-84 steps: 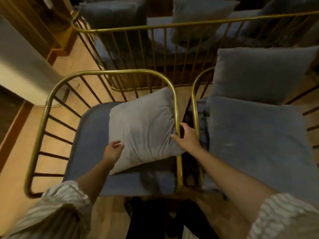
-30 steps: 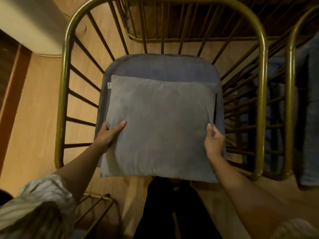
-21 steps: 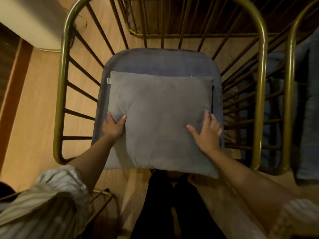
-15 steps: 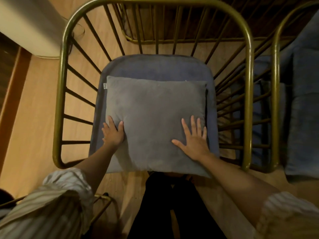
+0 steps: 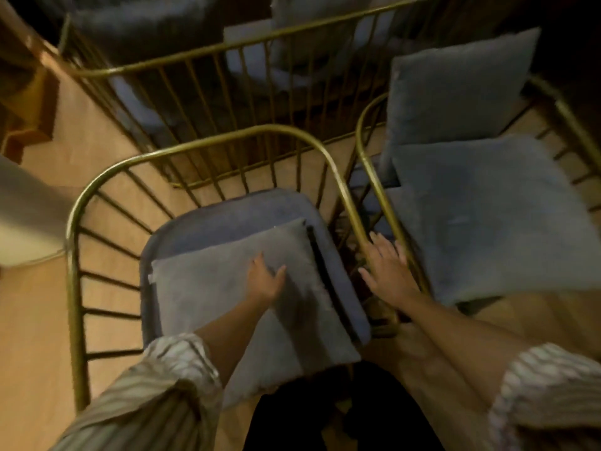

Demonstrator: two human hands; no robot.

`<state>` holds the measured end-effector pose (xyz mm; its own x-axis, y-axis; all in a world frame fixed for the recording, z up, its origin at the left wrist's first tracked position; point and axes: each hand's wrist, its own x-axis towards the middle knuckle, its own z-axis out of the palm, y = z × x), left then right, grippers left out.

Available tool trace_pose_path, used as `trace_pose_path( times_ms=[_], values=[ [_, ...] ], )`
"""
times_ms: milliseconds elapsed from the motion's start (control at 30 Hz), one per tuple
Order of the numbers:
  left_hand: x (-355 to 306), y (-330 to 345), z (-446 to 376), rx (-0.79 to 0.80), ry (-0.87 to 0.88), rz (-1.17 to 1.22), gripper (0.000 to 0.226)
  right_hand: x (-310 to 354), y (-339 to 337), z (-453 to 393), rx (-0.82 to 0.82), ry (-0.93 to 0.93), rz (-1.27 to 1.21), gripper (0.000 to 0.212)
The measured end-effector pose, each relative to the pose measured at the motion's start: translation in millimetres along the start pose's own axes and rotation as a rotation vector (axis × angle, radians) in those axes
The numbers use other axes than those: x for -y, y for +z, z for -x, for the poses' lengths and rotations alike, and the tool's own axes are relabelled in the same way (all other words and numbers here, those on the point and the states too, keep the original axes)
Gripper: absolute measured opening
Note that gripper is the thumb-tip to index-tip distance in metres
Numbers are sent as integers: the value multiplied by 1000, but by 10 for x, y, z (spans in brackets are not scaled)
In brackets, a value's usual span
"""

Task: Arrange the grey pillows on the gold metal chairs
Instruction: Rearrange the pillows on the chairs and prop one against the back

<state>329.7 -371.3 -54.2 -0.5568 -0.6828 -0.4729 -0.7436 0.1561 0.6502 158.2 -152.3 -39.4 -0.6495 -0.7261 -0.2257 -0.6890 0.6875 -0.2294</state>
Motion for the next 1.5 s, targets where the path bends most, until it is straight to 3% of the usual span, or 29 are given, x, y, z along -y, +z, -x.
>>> trace_pose_path(
  times_ms=[100,200,400,533,633,733,800,900,1033,1133,1367,1467,1500],
  values=[
    [-629,284,-171,104,158,-26,63,-463,-382,24,-155,169,-59,65],
    [-1216,663,-261,187,188,-57,58,-1042,-653,89,-277,401,-139,67],
    [-2273,1655,-288,152,251,33,42,-2383,-1124,261,-320,773,-276,68],
    [-2802,2235,-488,200,117,277,28,-3322,-1347,277,-283,897,-441,73],
    [-3070,2534,-730,168,-6,436,90,-3764,-1537,202,-193,917,-589,69],
    [-3217,2605,-825,154,-211,522,109,-3961,-1566,87,-86,900,-817,93],
    [-3238,2650,-869,178,-270,515,124,-4089,-1513,-30,-74,922,-906,91],
    [-3203,2728,-920,207,-278,516,107,-4245,-1439,-152,-94,947,-949,81],
    [-3263,2783,-888,167,-266,555,97,-4363,-1448,-294,-128,1030,-1011,110],
    [-3362,2732,-827,110,-234,584,87,-4347,-1578,-357,-226,1008,-1078,92],
    [-3482,2297,-565,29,-103,670,93,-4100,-1901,-342,-417,829,-1090,102],
    [-3597,1879,-491,-34,-19,678,90,-3779,-2162,-394,-447,736,-1161,87],
    [-3620,1706,-480,-47,2,678,89,-3690,-2197,-440,-436,719,-1179,95]
  ],
)
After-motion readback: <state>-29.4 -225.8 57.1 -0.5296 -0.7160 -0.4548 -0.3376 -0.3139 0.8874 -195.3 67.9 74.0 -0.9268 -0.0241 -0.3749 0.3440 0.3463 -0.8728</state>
